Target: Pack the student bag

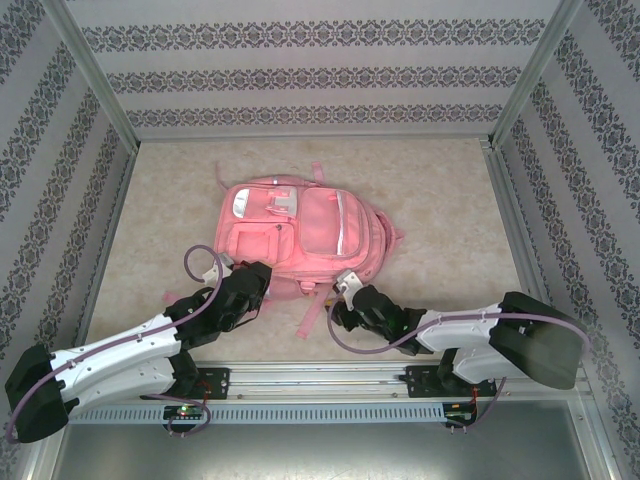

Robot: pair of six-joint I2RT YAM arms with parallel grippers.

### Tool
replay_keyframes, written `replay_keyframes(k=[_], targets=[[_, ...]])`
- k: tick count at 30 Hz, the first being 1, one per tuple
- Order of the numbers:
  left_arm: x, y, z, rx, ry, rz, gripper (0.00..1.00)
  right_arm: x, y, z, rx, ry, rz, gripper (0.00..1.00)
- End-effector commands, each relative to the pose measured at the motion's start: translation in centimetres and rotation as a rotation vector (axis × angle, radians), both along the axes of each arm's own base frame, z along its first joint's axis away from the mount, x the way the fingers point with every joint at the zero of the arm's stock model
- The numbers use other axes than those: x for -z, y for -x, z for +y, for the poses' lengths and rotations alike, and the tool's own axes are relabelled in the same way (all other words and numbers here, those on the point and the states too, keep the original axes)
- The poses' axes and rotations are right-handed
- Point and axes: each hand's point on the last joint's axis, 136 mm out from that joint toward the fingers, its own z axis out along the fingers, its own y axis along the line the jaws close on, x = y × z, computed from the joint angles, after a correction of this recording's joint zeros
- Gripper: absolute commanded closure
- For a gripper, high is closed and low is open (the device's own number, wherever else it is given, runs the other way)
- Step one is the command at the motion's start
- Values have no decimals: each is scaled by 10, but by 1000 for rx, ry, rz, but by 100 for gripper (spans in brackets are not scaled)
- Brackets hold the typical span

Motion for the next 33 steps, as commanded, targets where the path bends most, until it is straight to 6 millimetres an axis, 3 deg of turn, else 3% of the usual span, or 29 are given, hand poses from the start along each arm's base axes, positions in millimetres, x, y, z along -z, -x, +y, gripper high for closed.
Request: replay_keyframes(k=[1,6,14,23,25,29,33], targets=[[-23,-2,-7,8,38,-55,100,-26,0,27,-68,-63,-164,53],[-26,-3,-8,7,41,-62,100,-26,-7,42,9,-41,-251,52],[-26,-5,-13,14,56,-70,100,-7,-19,36,109,35,-301,52],[-22,-5,-15,18,66,-67,100,-10,-36,58,124,21,-329,53],[-22,-5,-14,17,70,-67,100,-9,-41,56,155,34,-339,58],[-21,-4,-13,15,73,-68,100,-4,-49,45,191,29,-317,78],[-21,-4,-11,8,71,-70,100,-3,-48,41,185,1,-293,81]])
